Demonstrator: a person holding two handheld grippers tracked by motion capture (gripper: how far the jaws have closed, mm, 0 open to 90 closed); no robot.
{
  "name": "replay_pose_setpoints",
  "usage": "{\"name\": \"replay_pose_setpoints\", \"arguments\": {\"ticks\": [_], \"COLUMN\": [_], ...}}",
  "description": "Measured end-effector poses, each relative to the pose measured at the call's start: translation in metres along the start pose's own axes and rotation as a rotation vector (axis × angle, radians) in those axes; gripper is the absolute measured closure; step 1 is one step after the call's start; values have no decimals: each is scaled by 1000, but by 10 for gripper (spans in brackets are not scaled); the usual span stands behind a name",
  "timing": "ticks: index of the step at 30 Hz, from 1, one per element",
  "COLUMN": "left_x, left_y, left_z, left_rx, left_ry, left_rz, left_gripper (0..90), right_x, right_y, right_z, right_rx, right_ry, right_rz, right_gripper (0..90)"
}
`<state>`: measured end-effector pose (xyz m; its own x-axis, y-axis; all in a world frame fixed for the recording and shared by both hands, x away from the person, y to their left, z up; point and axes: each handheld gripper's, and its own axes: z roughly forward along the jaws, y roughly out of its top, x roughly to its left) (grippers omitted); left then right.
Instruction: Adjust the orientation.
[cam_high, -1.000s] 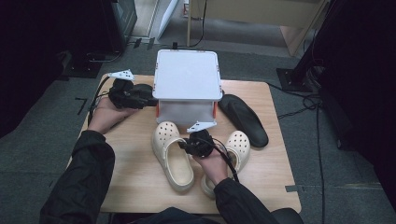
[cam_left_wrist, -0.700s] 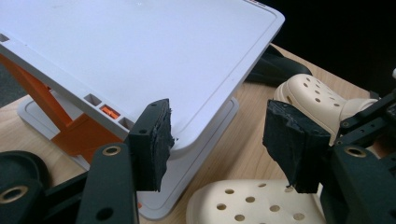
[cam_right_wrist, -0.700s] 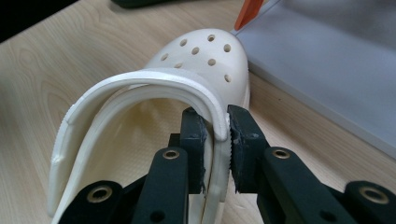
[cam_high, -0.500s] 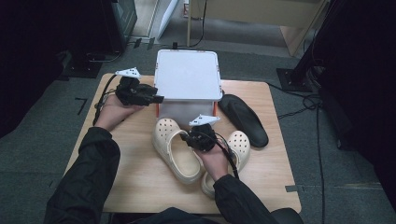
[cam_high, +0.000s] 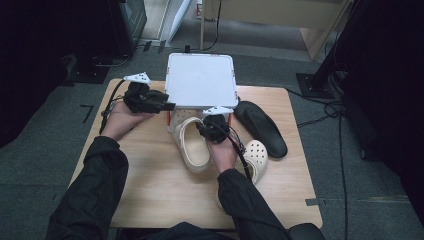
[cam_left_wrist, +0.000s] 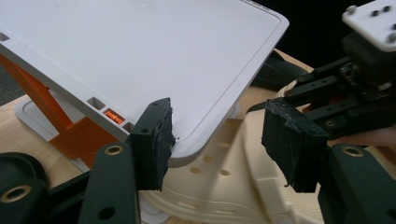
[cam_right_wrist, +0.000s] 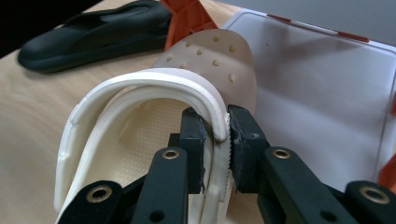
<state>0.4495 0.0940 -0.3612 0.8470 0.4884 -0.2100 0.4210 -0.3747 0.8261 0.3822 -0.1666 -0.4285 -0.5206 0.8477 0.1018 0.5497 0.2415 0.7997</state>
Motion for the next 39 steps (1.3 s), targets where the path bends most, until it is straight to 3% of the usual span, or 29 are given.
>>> {"name": "replay_pose_setpoints", "arguments": {"ticks": [5, 10, 14, 18, 22, 29, 34, 39], "left_x": [1, -1, -2, -2, -2, -2, -2, -2], "left_y": [-1, -1, -1, -1, -2, -2, -2, -3], "left_z": [0, 0, 1, 2, 1, 1, 2, 2], "left_rx": [-4, 1, 1, 0, -2, -5, -7, -12], "left_ry": [-5, 8, 7, 5, 6, 8, 11, 13], "left_rz": [0, 11, 14, 14, 15, 15, 18, 20], "left_gripper": [437, 439, 442, 443, 445, 448, 449, 450], "right_x": [7, 7, 6, 6, 3, 3, 16, 37], "right_y": [0, -2, -5, -9, -11, -13, -21, -38], "right_z": [18, 24, 25, 26, 16, -15, -32, -34], "right_rx": [18, 2, -6, 26, 13, -6, -12, 4], "right_ry": [-37, -57, -43, -7, 24, 53, 101, 168], "right_rz": [13, 43, 39, 44, 57, 31, 20, 14], "right_gripper": [771, 762, 714, 618, 554, 550, 546, 568]}}
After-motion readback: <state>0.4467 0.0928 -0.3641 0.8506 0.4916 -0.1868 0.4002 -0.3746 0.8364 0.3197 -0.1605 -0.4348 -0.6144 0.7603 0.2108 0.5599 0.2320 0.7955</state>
